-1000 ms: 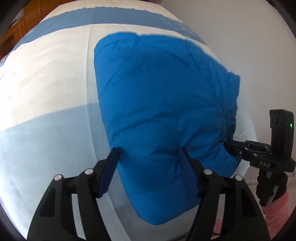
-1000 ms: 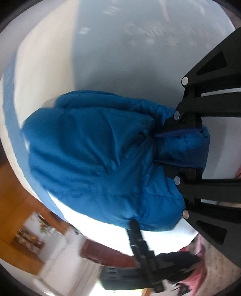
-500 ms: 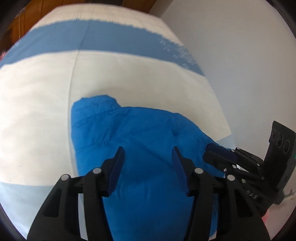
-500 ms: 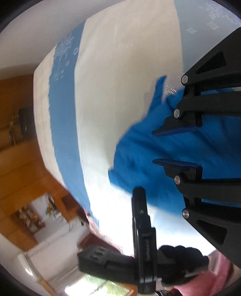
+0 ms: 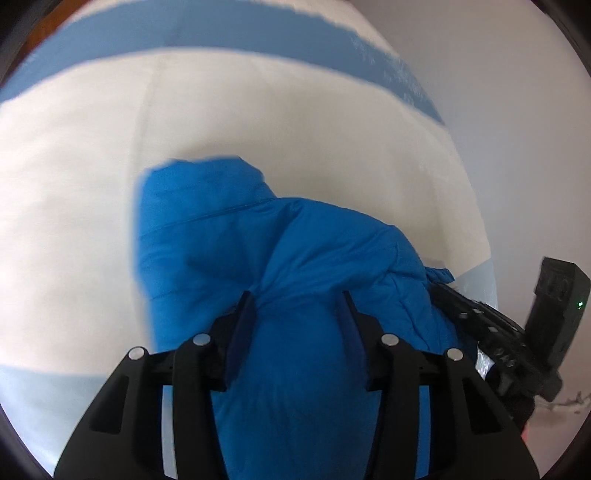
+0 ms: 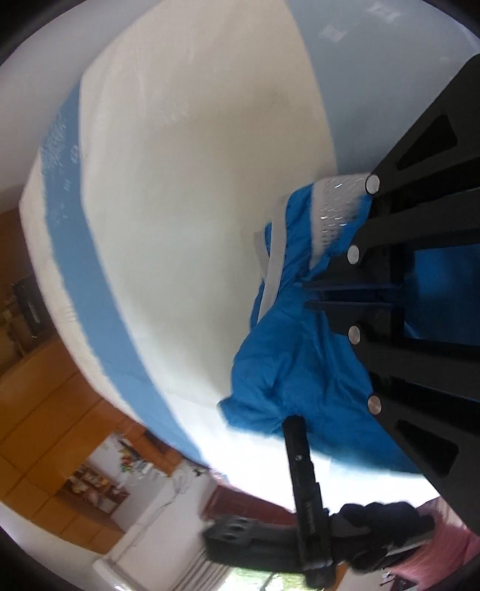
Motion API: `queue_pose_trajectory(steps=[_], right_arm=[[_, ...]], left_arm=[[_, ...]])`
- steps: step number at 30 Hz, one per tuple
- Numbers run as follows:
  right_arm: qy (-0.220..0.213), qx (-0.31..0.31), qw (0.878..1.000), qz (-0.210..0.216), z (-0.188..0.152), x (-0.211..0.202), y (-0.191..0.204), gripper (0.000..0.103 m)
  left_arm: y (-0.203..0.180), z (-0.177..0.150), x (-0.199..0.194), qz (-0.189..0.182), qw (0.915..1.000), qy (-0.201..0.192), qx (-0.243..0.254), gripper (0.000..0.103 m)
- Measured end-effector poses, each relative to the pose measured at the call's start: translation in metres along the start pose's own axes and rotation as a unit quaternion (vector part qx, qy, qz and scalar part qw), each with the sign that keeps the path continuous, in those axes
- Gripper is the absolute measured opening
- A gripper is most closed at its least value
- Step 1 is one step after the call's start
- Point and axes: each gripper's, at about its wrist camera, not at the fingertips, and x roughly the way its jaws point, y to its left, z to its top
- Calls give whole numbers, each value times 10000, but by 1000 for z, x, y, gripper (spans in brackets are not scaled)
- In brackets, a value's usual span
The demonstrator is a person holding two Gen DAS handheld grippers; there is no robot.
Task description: Fold large clothes
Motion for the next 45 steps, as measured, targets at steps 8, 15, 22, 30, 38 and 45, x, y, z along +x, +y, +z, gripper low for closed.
queue_pose_trajectory(steps=[8,15,22,30,38,45], right_arm=[[-400,-463,9973,405,-63,-65,52,10],[-203,-384,9990,-89,-106,-39,39,5],[-299,-95,9994,162,-112,-21,21,1],[-299,-469,9984,72,-91,-53,45,31],[-563,-220,9979,-232,-69,-89,27,84],[-281,-69,9996,57,-69,-83,2,97]], left_arm=[[-23,-102,-75,-213,9923,-934,787,46],[-14,-147,-51,-45,9936,-651,927,49],[-15,-160,-36,226,9897,-748,1196,49],[7,-134,-57,-38,9970,-595,492,52],[21,-133,-94,184,9966,-771,245,77],[26,-135,-92,-94,9976,-655,209,87]])
